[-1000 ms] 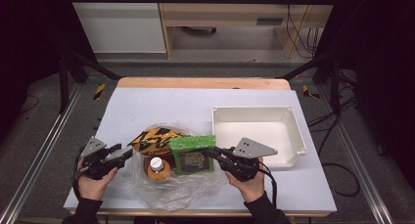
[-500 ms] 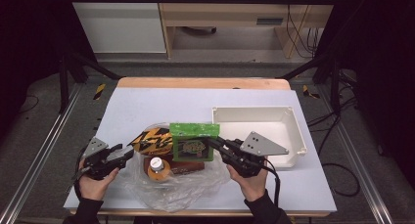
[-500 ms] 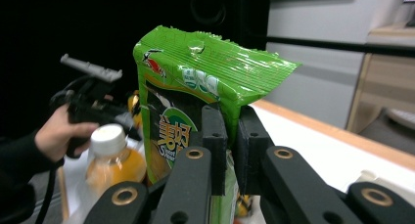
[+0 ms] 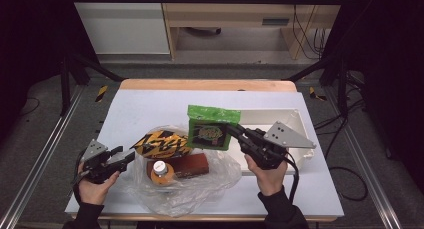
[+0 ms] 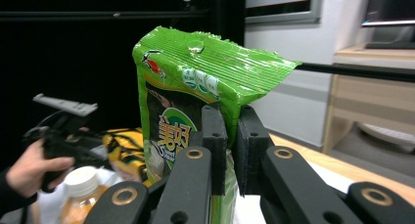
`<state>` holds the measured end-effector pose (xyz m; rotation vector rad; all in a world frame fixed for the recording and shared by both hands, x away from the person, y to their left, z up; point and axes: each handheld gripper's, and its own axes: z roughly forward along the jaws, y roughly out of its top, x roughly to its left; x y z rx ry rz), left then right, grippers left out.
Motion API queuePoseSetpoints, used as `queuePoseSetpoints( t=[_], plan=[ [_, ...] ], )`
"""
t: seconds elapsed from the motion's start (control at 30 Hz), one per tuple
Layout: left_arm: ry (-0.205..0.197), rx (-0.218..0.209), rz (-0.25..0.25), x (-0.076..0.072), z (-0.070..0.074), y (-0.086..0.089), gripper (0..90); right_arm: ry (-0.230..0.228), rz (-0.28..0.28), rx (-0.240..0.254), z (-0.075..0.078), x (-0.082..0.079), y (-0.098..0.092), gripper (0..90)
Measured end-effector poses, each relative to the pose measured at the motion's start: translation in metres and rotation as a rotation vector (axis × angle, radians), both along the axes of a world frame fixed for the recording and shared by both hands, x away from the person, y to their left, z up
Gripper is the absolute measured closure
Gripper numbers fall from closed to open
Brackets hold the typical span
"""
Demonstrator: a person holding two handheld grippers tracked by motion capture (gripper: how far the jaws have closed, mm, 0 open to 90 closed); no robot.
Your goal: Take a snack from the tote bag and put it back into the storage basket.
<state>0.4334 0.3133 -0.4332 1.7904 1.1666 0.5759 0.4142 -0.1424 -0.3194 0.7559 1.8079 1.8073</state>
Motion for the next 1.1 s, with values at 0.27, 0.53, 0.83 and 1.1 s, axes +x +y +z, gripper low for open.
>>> queuePoseSetpoints(
  t=[0.27,0.53,0.83,1.1],
  plan=[
    [-0.027,-0.006,0.001,-0.003,0.008,0.003,39.8,0.023,-0.071,-0.012,-0.001,0.011,-0.020,84.8],
    [-0.060,-0.017,0.009,-0.008,0.020,0.008,35.5,0.048,-0.138,-0.016,-0.008,0.027,-0.039,84.8],
    [-0.058,-0.028,0.014,-0.008,0.020,0.012,35.8,0.095,-0.212,-0.046,-0.022,0.049,-0.053,84.7],
    [-0.026,-0.008,0.004,-0.005,0.011,0.008,36.7,0.138,-0.262,-0.075,-0.039,0.068,-0.062,84.6]
  ],
)
